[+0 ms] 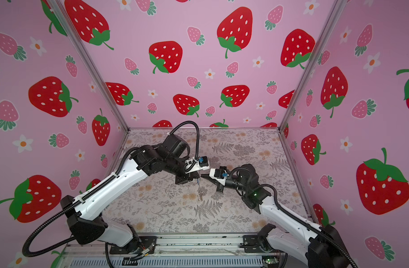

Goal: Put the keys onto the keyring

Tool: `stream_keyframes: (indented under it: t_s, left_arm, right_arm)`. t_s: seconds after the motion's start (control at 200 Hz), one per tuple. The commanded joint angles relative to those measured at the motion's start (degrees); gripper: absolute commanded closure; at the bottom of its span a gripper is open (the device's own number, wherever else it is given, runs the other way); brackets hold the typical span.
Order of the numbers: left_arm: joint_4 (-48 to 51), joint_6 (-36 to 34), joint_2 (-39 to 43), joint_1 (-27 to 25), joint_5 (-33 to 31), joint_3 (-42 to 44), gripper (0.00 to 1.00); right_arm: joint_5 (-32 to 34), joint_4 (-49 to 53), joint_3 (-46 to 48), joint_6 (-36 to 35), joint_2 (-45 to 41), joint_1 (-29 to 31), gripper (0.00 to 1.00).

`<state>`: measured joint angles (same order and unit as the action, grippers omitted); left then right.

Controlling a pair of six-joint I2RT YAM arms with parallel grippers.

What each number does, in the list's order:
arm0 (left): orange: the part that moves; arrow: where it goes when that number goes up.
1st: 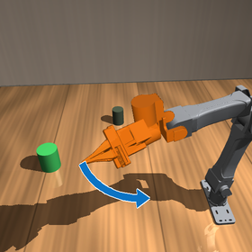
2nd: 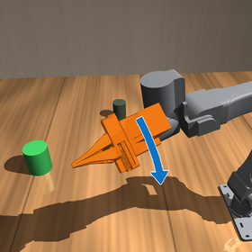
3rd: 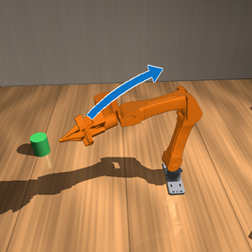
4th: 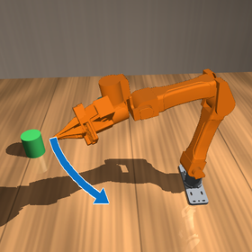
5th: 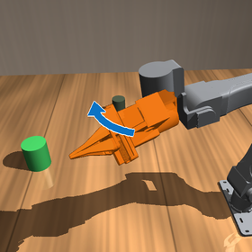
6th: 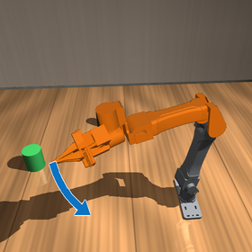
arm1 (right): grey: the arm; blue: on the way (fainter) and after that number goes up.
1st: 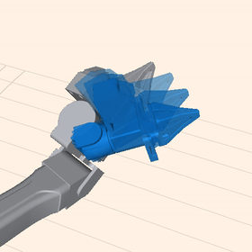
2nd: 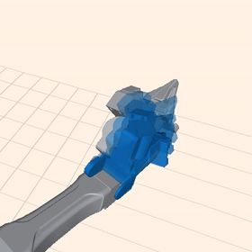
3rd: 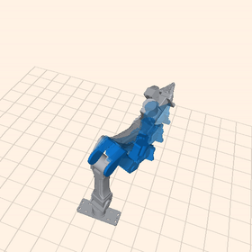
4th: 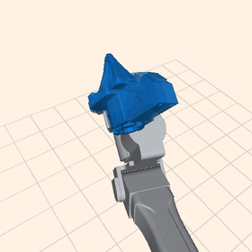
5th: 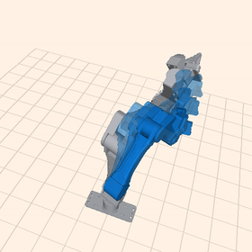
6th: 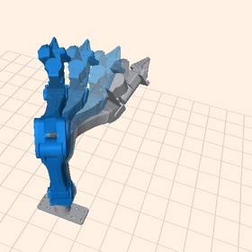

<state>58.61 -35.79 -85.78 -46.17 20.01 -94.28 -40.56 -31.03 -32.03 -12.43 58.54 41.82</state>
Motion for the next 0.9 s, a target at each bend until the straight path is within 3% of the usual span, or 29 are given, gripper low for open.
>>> stream_keyframes:
  t_s: [0.0,0.115,0.21,0.45,0.895]
  left_arm:
    - [-2.1,0.0,1.7,-0.1,3.3,0.9,0.89]
    - [-3.5,0.6,2.6,1.2,4.2,2.9,0.71]
    - [-4.6,1.8,3.8,3.4,6.1,4.7,0.64]
    - [-12.6,6.4,8.5,8.1,12.7,13.2,0.63]
    - [-32.6,17.6,13.6,8.6,19.7,27.1,0.62]
  right_arm:
    - [-0.2,-2.7,1.8,0.7,-0.5,-0.2,1.00]
    - [0.1,-3.2,2.2,1.0,-0.9,-0.2,1.00]
    - [0.6,-4.3,2.5,1.5,-1.0,-0.2,1.00]
    - [0.5,-8.2,2.5,4.0,-0.1,-0.2,1.00]
    - [2.8,-11.6,2.6,6.0,-0.4,-0.3,1.00]
